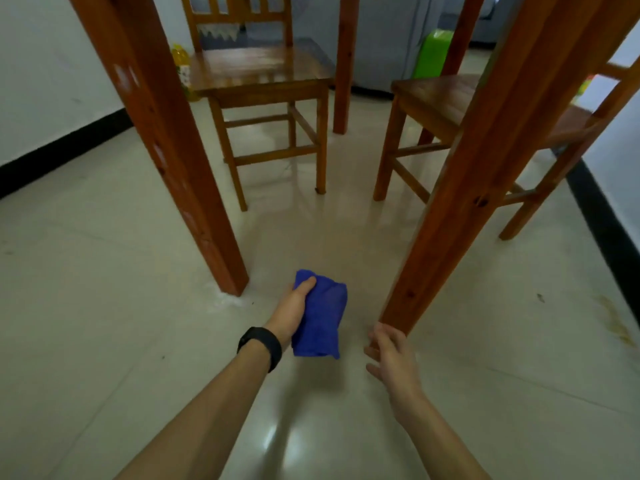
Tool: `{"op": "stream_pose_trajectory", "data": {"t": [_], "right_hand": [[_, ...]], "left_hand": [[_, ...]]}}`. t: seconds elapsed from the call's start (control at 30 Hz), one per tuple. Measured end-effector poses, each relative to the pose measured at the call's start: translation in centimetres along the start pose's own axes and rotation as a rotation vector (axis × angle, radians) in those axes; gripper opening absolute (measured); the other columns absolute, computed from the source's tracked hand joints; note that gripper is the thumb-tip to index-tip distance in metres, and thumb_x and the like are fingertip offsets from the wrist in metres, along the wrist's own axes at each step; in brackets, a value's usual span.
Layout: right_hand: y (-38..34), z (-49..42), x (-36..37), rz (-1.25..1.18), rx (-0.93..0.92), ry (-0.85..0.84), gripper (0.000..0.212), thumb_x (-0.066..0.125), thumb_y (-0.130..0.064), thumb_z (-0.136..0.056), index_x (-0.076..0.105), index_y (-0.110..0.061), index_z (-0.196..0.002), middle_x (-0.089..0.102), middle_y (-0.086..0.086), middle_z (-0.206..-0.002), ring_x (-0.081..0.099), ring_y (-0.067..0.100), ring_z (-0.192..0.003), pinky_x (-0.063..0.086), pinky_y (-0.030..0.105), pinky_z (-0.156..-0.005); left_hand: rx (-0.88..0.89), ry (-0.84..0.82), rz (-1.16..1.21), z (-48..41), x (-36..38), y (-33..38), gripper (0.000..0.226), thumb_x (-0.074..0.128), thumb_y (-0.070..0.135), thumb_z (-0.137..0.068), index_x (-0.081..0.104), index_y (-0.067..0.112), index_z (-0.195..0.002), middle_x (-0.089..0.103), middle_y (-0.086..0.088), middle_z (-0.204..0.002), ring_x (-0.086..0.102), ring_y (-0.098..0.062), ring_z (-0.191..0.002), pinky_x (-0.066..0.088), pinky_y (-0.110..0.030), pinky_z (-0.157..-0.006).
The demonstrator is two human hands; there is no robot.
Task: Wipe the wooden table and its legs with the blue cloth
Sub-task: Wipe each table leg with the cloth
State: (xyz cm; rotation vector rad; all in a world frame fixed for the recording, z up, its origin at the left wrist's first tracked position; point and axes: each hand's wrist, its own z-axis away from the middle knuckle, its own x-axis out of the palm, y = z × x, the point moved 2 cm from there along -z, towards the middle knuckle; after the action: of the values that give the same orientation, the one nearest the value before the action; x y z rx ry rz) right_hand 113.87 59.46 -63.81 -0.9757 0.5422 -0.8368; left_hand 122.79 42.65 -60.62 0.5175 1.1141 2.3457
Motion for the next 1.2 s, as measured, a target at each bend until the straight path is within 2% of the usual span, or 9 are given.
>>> {"op": "stream_pose_trajectory", "data": {"t": [0.13, 0.27, 0.4, 0.5, 0.73, 0.87, 0.93, 1.03, 1.2], "right_hand": [[-2.2, 1.9, 6.2, -0.082, -0.084, -0.321, 0.048, 0.049, -0.064, -0.091, 0.049, -0.041, -0.132, 0.06, -0.009, -0.129, 0.065, 0.015, -0.112, 0.056, 0.042, -0.09], [-4.4, 3.5, 11.4, 0.058, -0.265, -0.43, 0.036, 0.047, -0.058, -0.091, 0.039, -0.057, -0.126, 0.058, -0.027, -0.115, 0.063, -0.01, -0.097, 0.054, 0.016, -0.077], [-5.7, 3.3, 14.1, 0.193, -0.351, -0.506, 0.06, 0.052, -0.055, -0.092, 0.03, -0.043, -0.148, 0.055, -0.026, -0.125, 0.058, -0.008, -0.107, 0.048, 0.016, -0.085], [-9.1, 2.5, 15.6, 0.233, -0.396, -0.55, 0.045, 0.057, -0.044, -0.093, 0.042, -0.041, -0.135, 0.058, -0.028, -0.119, 0.058, -0.013, -0.101, 0.047, 0.011, -0.082], [-21.1, 3.0, 18.5, 0.402, -0.635, -0.367, 0.052, 0.053, -0.043, -0.095, 0.029, -0.048, -0.141, 0.051, -0.022, -0.131, 0.053, 0.003, -0.117, 0.041, 0.031, -0.104], [-28.4, 5.5, 22.2, 0.706, -0.953, -0.24, 0.059, 0.048, -0.045, -0.097, 0.013, -0.057, -0.142, 0.047, -0.02, -0.124, 0.052, -0.006, -0.093, 0.041, 0.016, -0.08], [-31.1, 6.8, 24.6, 0.846, -1.211, -0.119, 0.071, 0.058, -0.036, -0.095, 0.014, -0.05, -0.15, 0.043, -0.011, -0.121, 0.052, -0.002, -0.082, 0.039, 0.012, -0.071], [-34.0, 8.1, 28.4, 1.009, -1.519, 0.088, 0.082, 0.069, -0.027, -0.087, 0.022, -0.039, -0.153, 0.043, 0.007, -0.132, 0.061, 0.021, -0.09, 0.055, 0.03, -0.064], [-34.0, 5.7, 31.8, 1.232, -1.365, 0.192, 0.08, 0.065, -0.033, -0.091, 0.014, -0.041, -0.153, 0.031, 0.006, -0.144, 0.052, 0.027, -0.115, 0.057, 0.04, -0.081]], "left_hand": [[-0.04, -0.018, -0.012, 3.0, -1.3, 0.3, 0.036, 0.052, 0.044, -0.098, 0.07, 0.013, -0.1, 0.077, -0.007, -0.087, 0.069, -0.024, -0.087, 0.053, -0.036, -0.078], [0.039, 0.024, -0.091, 5.3, -3.9, 1.6, 0.035, 0.045, 0.045, -0.102, 0.07, 0.021, -0.1, 0.074, 0.0, -0.099, 0.067, -0.014, -0.092, 0.052, -0.03, -0.084], [0.108, 0.002, -0.345, 6.7, -8.0, 5.3, 0.042, 0.028, 0.059, -0.102, 0.055, 0.036, -0.124, 0.058, 0.013, -0.129, 0.051, -0.008, -0.122, 0.038, -0.038, -0.105], [0.115, 0.0, -0.581, 7.4, -11.4, 10.6, 0.047, 0.027, 0.059, -0.102, 0.057, 0.033, -0.127, 0.053, 0.011, -0.128, 0.049, -0.01, -0.119, 0.034, -0.032, -0.099], [0.808, 0.61, -0.296, 10.2, -19.4, 28.9, 0.015, 0.051, 0.03, -0.101, 0.056, 0.023, -0.113, 0.059, 0.008, -0.11, 0.057, -0.015, -0.107, 0.049, -0.034, -0.089], [1.306, 1.107, -0.502, 13.6, -22.9, 34.9, 0.051, 0.056, 0.033, -0.094, 0.041, 0.013, -0.139, 0.043, -0.005, -0.141, 0.04, -0.022, -0.133, 0.034, -0.042, -0.113], [1.463, 1.087, -0.813, 14.2, -23.8, 37.4, 0.067, 0.05, 0.038, -0.097, 0.025, 0.01, -0.153, 0.021, -0.009, -0.162, 0.018, -0.024, -0.15, 0.016, -0.045, -0.122], [1.488, 0.987, -1.2, 14.0, -24.4, 40.6, 0.066, 0.031, 0.048, -0.101, 0.008, 0.023, -0.158, 0.004, -0.002, -0.167, -0.003, -0.017, -0.153, 0.003, -0.056, -0.121], [1.548, 0.799, -1.288, 12.1, -24.2, 41.8, 0.062, 0.029, 0.042, -0.104, 0.005, 0.024, -0.158, 0.008, 0.001, -0.167, -0.001, -0.014, -0.153, 0.003, -0.053, -0.123]]}}
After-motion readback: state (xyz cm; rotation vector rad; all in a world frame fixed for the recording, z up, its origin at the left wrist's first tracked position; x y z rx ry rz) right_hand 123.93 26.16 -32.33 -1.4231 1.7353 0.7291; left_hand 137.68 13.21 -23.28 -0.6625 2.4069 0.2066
